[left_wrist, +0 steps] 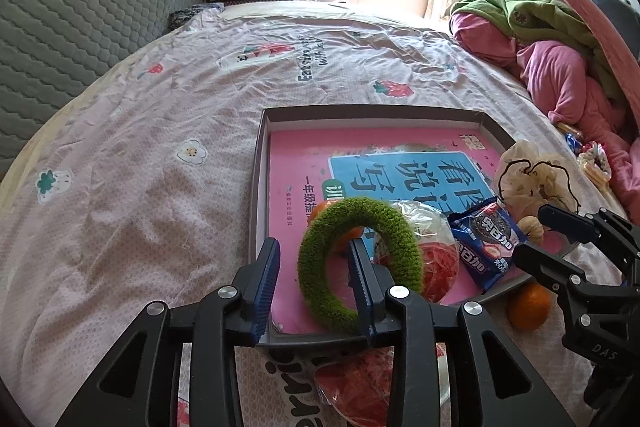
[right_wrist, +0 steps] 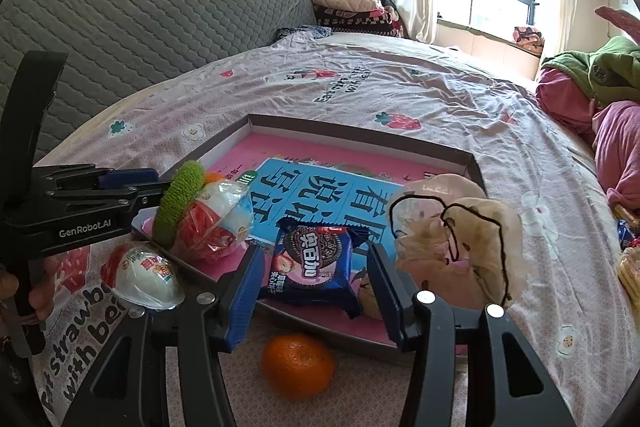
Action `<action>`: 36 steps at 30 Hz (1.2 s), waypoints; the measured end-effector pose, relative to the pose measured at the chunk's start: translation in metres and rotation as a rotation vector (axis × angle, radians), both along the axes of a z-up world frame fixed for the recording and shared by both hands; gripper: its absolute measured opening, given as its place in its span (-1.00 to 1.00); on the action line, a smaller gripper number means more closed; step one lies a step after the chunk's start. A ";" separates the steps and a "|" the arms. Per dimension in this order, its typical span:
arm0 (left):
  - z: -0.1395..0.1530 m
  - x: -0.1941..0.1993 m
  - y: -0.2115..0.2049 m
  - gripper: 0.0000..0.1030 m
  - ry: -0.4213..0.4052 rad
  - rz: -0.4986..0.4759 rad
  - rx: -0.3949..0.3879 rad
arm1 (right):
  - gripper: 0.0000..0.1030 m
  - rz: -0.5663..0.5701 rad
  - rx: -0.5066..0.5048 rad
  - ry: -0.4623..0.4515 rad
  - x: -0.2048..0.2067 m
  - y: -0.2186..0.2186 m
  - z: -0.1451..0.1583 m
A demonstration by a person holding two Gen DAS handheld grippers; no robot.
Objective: Organize objects
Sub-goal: 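Open the right tool to drop the packet in the box while the left tool releases the ring, then move the left tool to the red-wrapped egg while the right tool approaches the orange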
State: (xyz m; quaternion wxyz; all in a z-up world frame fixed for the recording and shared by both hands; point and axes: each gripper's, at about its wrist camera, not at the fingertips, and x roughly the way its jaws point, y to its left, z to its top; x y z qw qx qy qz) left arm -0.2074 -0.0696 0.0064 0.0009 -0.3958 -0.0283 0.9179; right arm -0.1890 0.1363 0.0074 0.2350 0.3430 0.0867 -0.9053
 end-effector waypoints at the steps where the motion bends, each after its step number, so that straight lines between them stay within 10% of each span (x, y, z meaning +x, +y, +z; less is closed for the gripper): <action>1: 0.001 0.000 0.001 -0.22 0.001 -0.001 0.001 | 0.04 -0.003 0.000 0.001 0.000 0.000 0.000; 36: 0.013 0.046 0.019 0.09 0.033 -0.049 -0.011 | 0.29 -0.076 -0.039 0.077 0.039 0.029 0.027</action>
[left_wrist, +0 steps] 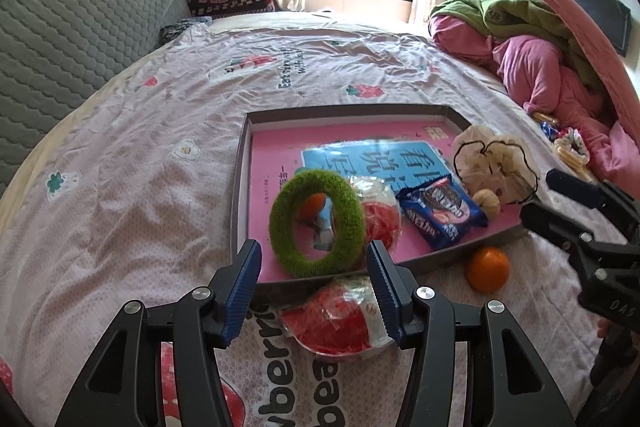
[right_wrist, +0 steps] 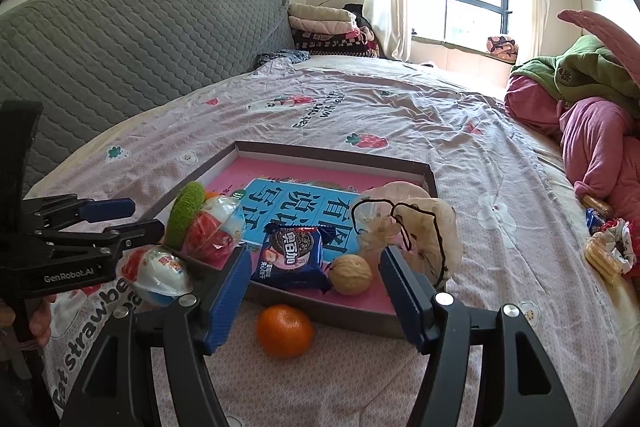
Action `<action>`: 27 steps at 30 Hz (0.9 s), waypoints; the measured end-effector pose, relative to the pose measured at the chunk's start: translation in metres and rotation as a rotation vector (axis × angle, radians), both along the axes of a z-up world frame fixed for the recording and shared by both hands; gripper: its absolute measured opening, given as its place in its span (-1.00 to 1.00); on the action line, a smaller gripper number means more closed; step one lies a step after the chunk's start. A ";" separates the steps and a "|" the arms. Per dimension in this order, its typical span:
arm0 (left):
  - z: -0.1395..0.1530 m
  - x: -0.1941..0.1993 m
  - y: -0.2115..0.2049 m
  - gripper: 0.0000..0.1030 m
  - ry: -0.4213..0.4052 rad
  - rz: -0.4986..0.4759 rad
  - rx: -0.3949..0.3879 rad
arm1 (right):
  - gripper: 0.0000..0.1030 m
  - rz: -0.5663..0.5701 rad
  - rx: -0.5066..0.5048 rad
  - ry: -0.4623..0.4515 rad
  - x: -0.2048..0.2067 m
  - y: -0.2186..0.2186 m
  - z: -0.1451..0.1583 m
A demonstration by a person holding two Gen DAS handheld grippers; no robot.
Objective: Organize objects
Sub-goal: 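Move the left tool to the red-wrapped egg while the right tool approaches the orange, then close the left tool on the red-wrapped egg while the right tool grasps the orange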
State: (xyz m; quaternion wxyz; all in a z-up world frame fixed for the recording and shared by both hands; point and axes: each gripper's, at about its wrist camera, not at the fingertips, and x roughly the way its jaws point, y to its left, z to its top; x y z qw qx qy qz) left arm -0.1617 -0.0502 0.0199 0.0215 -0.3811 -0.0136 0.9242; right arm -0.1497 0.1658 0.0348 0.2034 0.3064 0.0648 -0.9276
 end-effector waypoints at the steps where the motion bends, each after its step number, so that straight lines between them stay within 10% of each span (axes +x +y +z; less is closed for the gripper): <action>1: -0.002 0.000 -0.001 0.09 -0.002 -0.001 0.004 | 0.29 0.000 0.001 0.000 0.001 0.000 0.000; 27: -0.018 0.030 -0.006 0.34 -0.059 -0.052 0.143 | 0.29 0.026 0.036 -0.127 0.013 -0.010 -0.043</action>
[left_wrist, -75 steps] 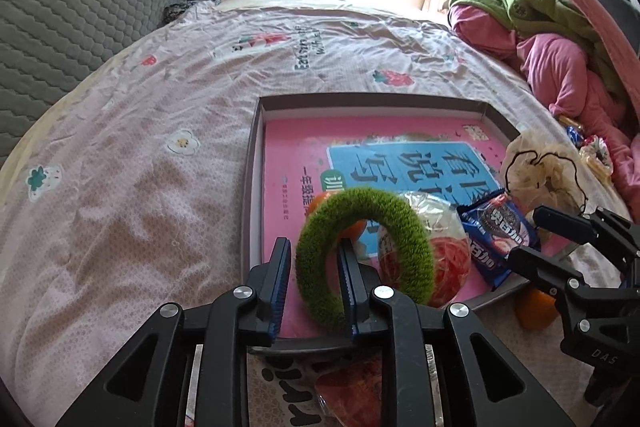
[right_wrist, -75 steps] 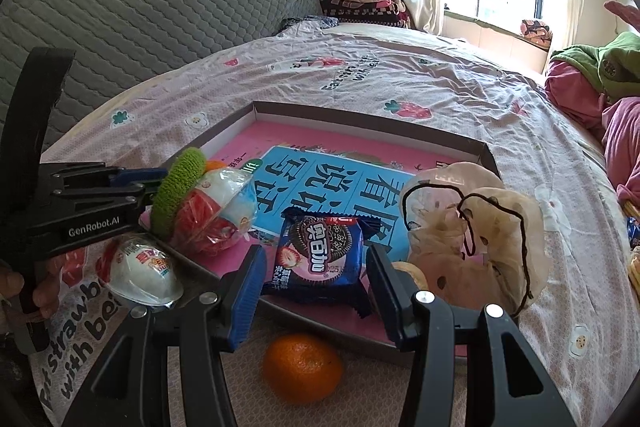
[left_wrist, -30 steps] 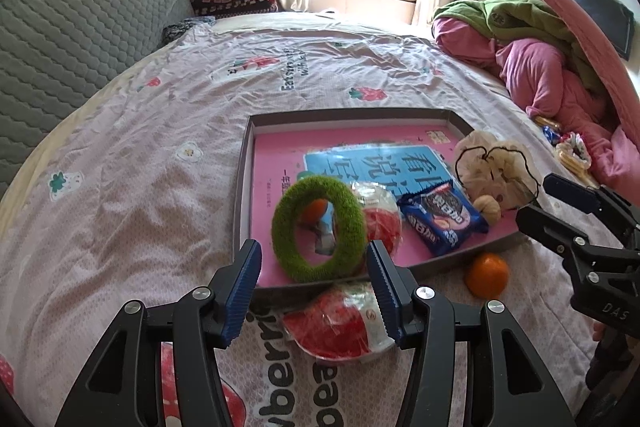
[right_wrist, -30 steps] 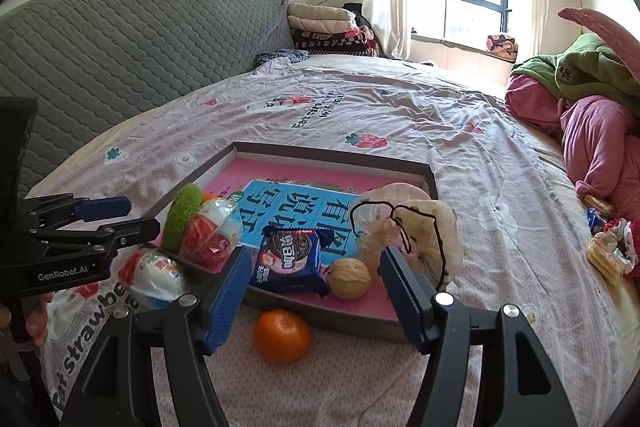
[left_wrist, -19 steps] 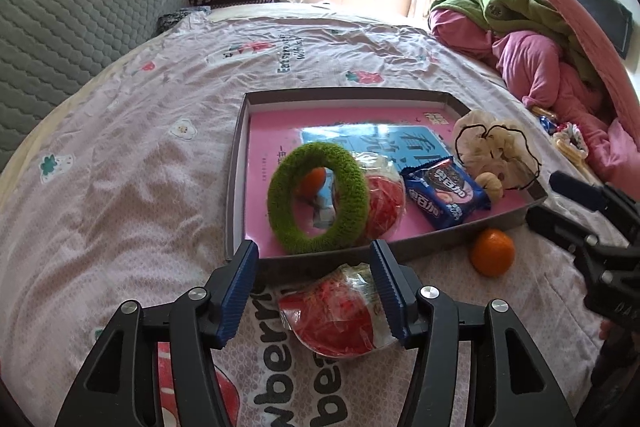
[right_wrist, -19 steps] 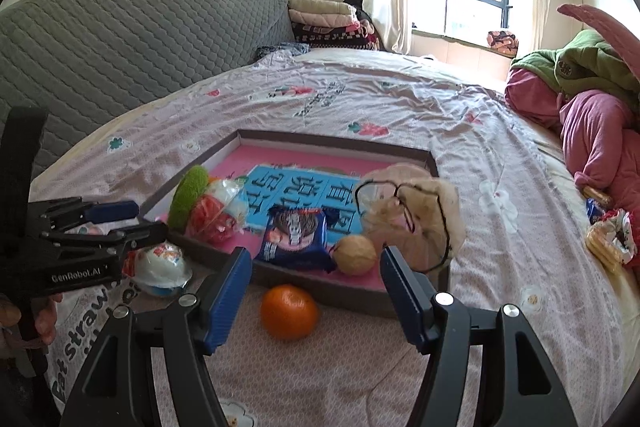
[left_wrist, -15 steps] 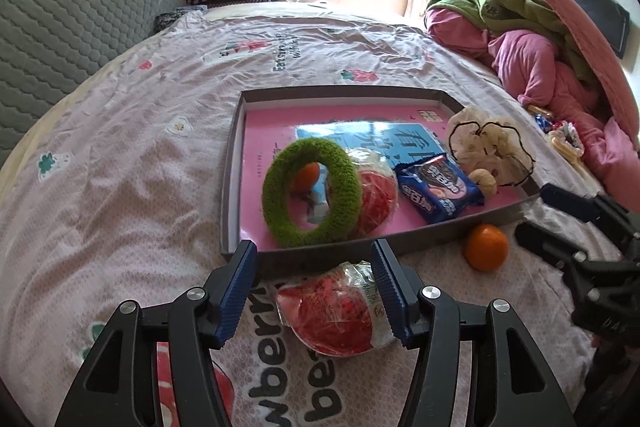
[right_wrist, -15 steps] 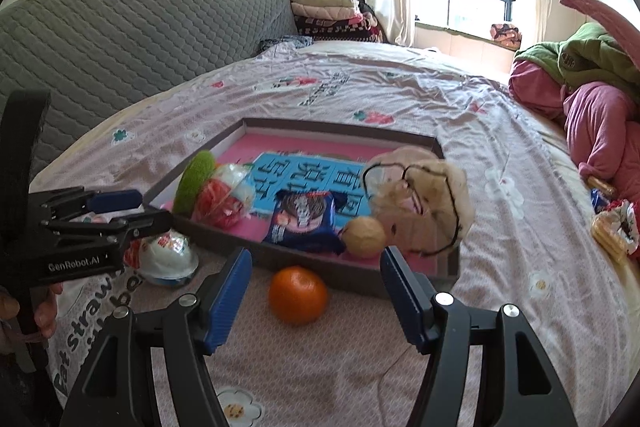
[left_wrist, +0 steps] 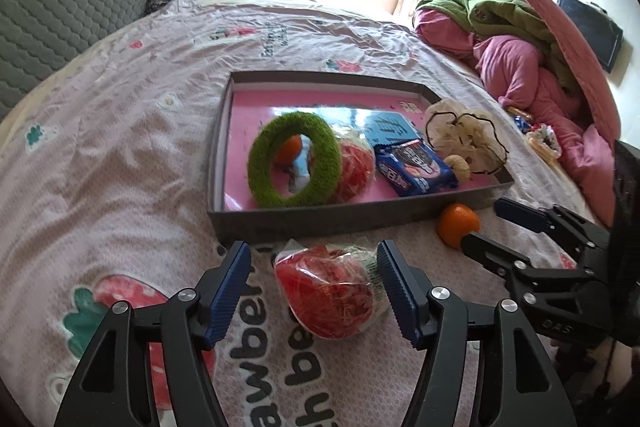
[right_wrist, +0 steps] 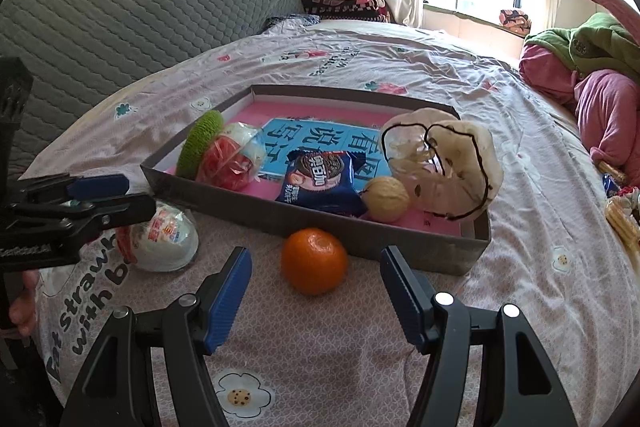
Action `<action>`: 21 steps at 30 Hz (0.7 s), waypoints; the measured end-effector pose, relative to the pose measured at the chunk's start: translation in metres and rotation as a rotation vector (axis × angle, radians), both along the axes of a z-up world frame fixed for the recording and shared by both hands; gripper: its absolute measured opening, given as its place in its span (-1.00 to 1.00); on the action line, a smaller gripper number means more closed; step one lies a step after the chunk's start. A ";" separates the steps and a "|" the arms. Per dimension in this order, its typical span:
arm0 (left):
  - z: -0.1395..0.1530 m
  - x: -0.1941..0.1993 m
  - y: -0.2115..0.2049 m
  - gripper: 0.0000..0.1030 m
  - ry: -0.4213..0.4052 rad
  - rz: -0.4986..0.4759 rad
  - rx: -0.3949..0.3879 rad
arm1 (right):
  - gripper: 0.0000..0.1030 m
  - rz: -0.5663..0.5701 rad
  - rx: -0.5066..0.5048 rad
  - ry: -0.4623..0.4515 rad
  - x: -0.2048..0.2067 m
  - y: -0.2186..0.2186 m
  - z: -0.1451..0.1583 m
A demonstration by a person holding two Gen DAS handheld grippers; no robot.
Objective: Organize objects
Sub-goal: 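Close the left tool on the red-wrapped egg while the right tool grasps the orange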
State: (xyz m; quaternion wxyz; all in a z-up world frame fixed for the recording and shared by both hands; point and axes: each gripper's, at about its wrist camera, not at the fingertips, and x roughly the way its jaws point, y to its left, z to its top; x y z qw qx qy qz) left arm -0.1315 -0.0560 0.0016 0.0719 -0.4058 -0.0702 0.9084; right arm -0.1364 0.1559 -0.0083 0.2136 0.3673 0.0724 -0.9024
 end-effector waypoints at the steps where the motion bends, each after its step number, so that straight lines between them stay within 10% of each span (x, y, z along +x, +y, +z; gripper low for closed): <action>1: -0.002 0.001 0.000 0.35 -0.005 -0.003 0.016 | 0.29 -0.005 0.001 -0.001 0.000 0.001 -0.001; 21: -0.019 0.001 0.024 0.38 -0.032 -0.086 0.096 | 0.11 0.004 0.002 -0.052 -0.013 -0.008 -0.017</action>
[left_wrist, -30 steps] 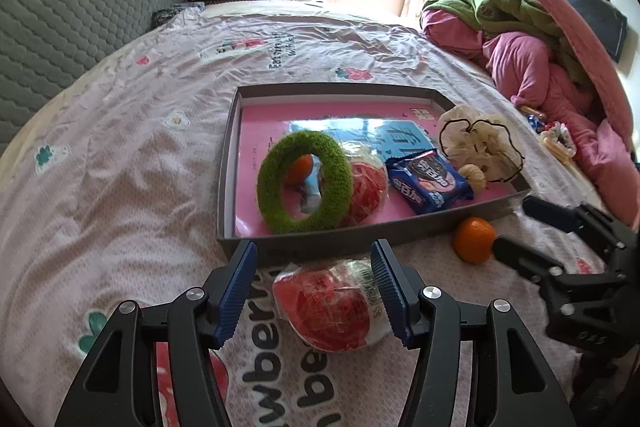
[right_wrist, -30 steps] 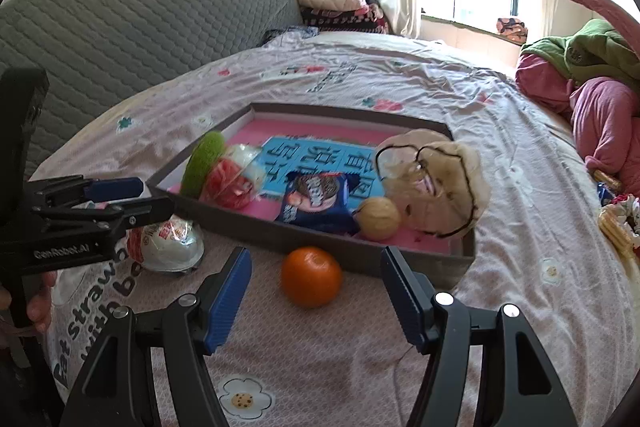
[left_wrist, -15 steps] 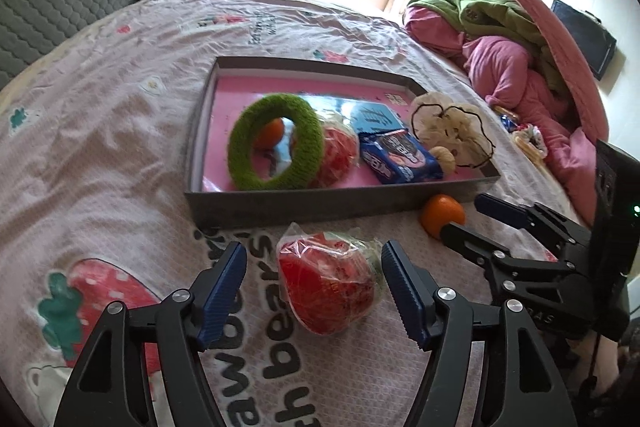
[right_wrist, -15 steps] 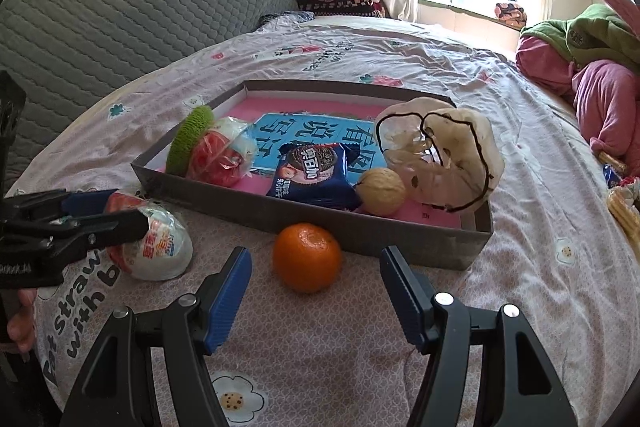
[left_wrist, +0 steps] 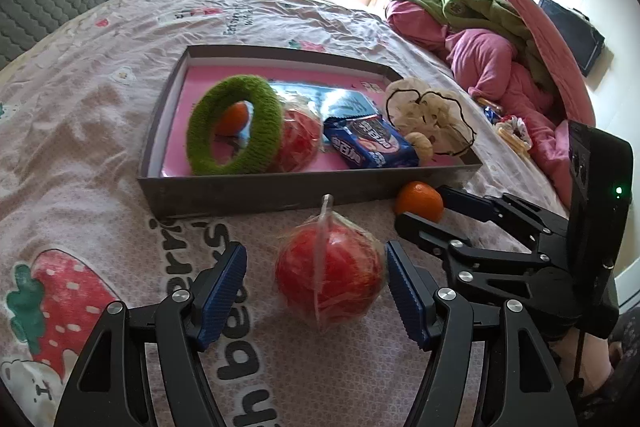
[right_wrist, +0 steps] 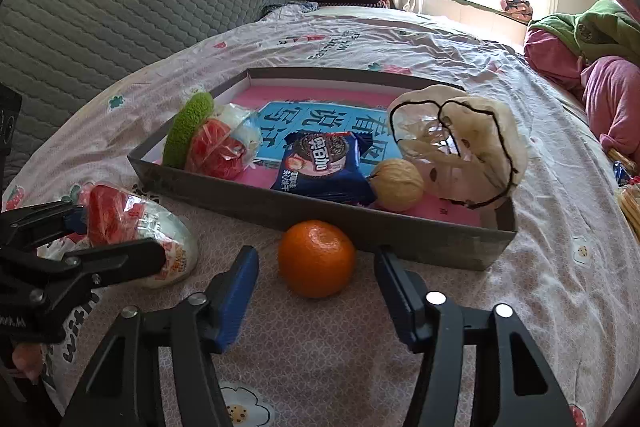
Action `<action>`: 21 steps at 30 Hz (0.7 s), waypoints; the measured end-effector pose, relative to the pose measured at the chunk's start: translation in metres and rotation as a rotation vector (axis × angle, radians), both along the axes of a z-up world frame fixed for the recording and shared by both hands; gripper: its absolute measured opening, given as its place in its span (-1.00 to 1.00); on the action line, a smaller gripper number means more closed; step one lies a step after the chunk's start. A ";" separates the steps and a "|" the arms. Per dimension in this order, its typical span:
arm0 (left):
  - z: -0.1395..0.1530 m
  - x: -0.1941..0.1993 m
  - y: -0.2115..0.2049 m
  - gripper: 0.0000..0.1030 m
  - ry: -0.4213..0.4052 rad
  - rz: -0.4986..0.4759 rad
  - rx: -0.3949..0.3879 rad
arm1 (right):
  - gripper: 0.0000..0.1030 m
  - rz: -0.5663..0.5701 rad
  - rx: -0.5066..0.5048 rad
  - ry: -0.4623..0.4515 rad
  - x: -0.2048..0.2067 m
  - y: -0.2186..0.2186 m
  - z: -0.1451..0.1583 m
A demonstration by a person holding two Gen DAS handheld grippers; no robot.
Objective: Organize objects
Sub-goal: 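Close the left tool on the red-wrapped egg while the right tool grasps the orange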
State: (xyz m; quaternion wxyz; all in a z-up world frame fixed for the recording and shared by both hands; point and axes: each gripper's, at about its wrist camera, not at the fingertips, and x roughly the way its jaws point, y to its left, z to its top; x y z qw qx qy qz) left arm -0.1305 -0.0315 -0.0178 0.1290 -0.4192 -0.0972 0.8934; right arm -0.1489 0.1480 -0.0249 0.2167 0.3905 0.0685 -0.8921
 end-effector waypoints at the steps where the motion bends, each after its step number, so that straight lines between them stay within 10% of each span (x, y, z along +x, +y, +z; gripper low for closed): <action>1: -0.001 0.000 0.001 0.36 -0.004 -0.002 -0.004 | 0.06 0.002 0.002 -0.003 0.000 -0.001 -0.001; 4: -0.007 -0.003 0.005 0.11 -0.027 -0.004 -0.025 | -0.17 0.003 -0.003 -0.015 -0.003 0.000 -0.003; 21: 0.005 0.000 0.006 0.10 0.019 0.002 -0.015 | -0.22 0.026 -0.037 0.017 0.001 -0.001 0.007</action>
